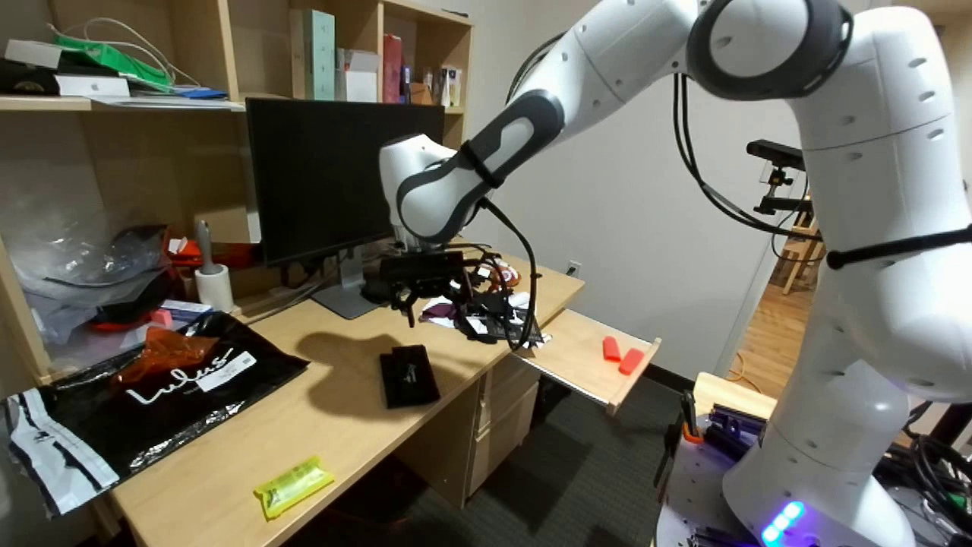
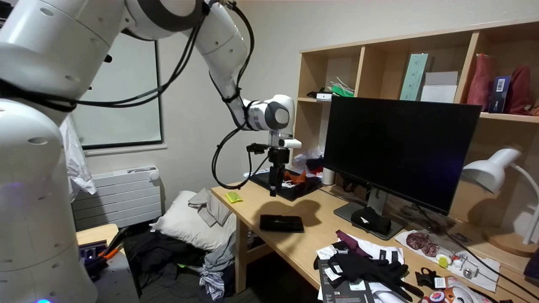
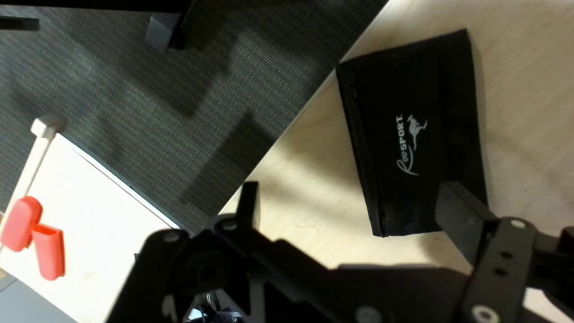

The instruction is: Pick up the black object in front of the monitor and place it on the plastic

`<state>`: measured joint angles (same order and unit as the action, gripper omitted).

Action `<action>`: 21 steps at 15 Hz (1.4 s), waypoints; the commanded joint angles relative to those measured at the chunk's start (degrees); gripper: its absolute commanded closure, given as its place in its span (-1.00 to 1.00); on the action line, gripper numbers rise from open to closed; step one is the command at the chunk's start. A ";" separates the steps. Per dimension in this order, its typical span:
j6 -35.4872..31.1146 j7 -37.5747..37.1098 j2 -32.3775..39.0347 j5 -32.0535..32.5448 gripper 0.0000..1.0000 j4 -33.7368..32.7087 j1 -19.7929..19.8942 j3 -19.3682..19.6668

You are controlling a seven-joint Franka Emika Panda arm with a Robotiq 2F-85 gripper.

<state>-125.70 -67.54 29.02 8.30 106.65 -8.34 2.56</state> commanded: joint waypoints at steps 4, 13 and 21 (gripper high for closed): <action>-4.95 8.35 15.51 -4.03 -1.00 -13.17 2.98 0.35; -8.49 14.75 25.56 -5.43 -1.00 -22.78 2.98 0.46; -12.61 13.94 28.17 -7.52 -0.19 -22.70 2.27 1.88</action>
<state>-137.27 -55.04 56.02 3.07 84.93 -5.76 3.43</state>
